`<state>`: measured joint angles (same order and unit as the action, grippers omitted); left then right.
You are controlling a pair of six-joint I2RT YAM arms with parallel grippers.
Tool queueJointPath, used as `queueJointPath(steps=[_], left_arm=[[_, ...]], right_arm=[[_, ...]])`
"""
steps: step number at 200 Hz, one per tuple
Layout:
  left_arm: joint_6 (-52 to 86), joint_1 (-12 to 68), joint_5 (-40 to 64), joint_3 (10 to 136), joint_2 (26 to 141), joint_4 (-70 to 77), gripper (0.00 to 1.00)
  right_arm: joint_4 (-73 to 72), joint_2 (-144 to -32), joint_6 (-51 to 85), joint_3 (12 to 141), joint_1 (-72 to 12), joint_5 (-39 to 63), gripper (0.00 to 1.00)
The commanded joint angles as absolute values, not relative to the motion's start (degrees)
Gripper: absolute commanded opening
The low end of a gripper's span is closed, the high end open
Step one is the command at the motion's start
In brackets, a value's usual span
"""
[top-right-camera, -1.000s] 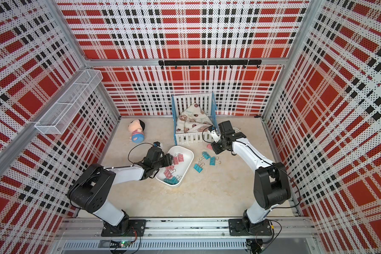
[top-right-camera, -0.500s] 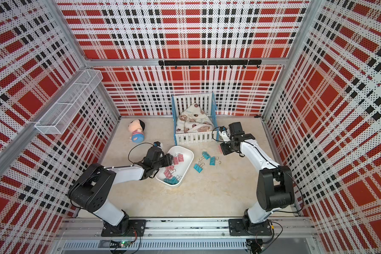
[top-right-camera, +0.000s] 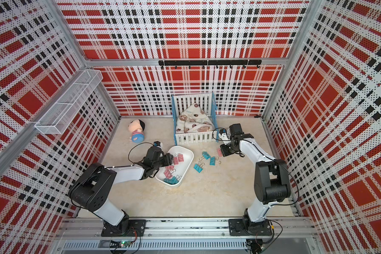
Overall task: Take out the binder clips from the storage box
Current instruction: Place the binder clip at the center of the board.
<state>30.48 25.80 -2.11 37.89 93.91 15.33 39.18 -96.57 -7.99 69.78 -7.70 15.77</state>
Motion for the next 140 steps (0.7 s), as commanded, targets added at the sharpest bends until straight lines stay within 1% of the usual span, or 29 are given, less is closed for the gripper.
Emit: queueJointPath(steps=[1,50,86,140], left_arm=[[30.12,25.63,-1.31,37.88,95.75,14.22,0.68],[30.4,25.64,-1.13,37.61,96.33,14.66,0.68],[30.52,25.75,-1.06,37.53,96.6,14.98,0.68],[30.37,25.75,-1.14,37.26,96.23,14.96,0.68]], right_arm=[[38.35,-97.62,-7.49,70.14,-6.28,17.93,0.05],[35.58,-97.82,-6.94,68.74,-2.88,29.06,0.05],[34.1,-99.39,-6.38,68.62,-2.24,36.88,0.06],[32.59,-103.19,-4.68,67.14,1.76,42.72,0.06]])
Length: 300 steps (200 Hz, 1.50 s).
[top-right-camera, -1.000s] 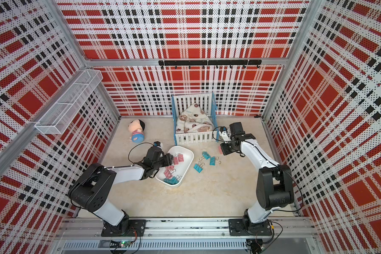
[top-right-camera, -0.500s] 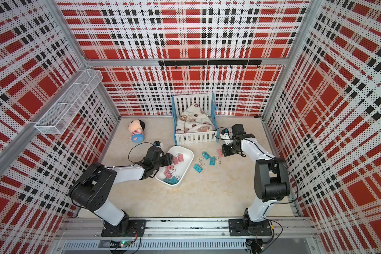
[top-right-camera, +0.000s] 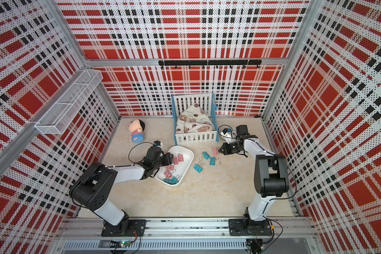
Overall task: Take out the binder clips from the storage box
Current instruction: Place the binder clip at the center of the board.
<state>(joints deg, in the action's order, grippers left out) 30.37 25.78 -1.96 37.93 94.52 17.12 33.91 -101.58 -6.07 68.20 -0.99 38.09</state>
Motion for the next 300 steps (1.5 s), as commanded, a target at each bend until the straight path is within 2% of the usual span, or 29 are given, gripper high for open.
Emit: queueJointPath(steps=[1,65,184,249,300], left_arm=[[30.35,25.75,-1.14,37.27,96.19,15.0,0.68],[30.48,25.75,-1.13,36.91,96.19,15.23,0.68],[30.45,25.75,-0.89,36.64,96.33,15.45,0.68],[30.54,25.75,-0.77,36.21,96.0,15.68,0.67],[30.67,25.75,-0.53,35.55,95.95,16.39,0.67]], right_arm=[[32.6,-103.27,-4.67,67.14,1.89,42.76,0.07],[34.13,-105.89,-3.82,67.48,4.22,38.86,0.07],[38.55,-105.8,-2.63,70.19,4.11,22.56,0.11],[38.98,-106.85,-2.36,72.73,1.22,20.2,0.19],[40.52,-109.0,-1.45,76.84,-2.31,17.78,0.21]])
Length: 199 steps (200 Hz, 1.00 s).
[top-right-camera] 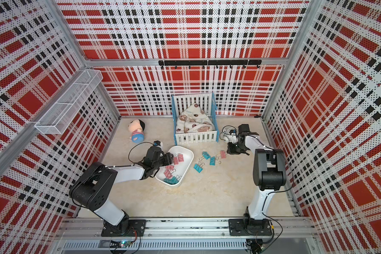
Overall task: Take out the binder clips from the storage box
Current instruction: Place the binder clip at the center of the board, then adjust the storage box at the center of the board.
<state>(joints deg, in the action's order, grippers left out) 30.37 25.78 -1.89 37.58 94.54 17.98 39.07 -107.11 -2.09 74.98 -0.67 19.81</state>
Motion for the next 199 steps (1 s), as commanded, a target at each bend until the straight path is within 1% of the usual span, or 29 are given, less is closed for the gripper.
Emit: queueJointPath(steps=[1,45,96,123,199], left_arm=[[30.72,25.75,-0.48,35.53,95.92,16.41,0.67],[30.54,25.69,-0.03,35.51,96.32,16.95,0.67],[30.43,25.74,0.5,35.6,97.26,17.67,0.67],[30.44,25.72,0.68,35.6,97.48,17.91,0.67],[30.15,25.75,1.32,36.43,98.32,18.0,0.67]], right_arm=[[40.52,-109.04,-1.43,76.92,-2.38,17.77,0.21],[41.82,-110.73,-0.64,79.55,-5.17,13.93,0.2],[42.03,-111.1,-0.27,80.77,-6.94,11.34,0.06],[42.31,-111.14,-0.51,81.34,-7.47,10.53,0.01],[48.37,-112.45,-2.03,84.72,-8.24,0.8,0.0]])
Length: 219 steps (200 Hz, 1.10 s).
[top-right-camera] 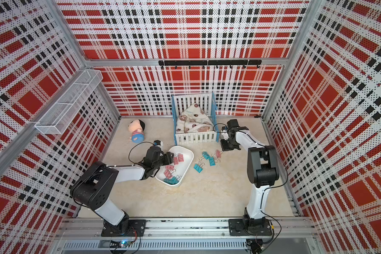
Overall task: Take out the binder clips from the storage box
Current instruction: Adjust the storage box at the center of the board.
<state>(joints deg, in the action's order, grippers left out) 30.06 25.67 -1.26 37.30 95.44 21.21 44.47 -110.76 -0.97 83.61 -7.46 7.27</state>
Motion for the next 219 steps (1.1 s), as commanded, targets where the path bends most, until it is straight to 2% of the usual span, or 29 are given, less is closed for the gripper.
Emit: queueJointPath(steps=[1,38,76,104,136,219], left_arm=[[30.15,25.75,1.32,36.45,98.38,17.96,0.67],[30.22,25.75,1.58,36.65,98.6,18.02,0.67],[30.23,25.84,1.58,36.48,98.75,18.19,0.67],[30.34,25.84,1.4,36.13,98.38,18.28,0.67],[29.66,26.19,0.73,37.06,97.74,16.84,0.67],[29.39,26.97,-0.92,38.01,96.89,14.86,0.67]], right_arm=[[48.44,-112.43,-2.02,84.77,-8.29,0.66,0.0],[49.83,-112.8,-1.85,85.34,-9.69,-4.13,0.0],[49.31,-113.74,-1.76,85.79,-12.1,-4.41,0.0],[49.31,-114.47,-1.68,86.9,-13.68,-5.01,0.14],[49.0,-114.16,-1.59,86.9,-14.41,-4.76,0.24],[48.21,-110.86,-1.7,85.96,-14.59,-3.26,0.34]])
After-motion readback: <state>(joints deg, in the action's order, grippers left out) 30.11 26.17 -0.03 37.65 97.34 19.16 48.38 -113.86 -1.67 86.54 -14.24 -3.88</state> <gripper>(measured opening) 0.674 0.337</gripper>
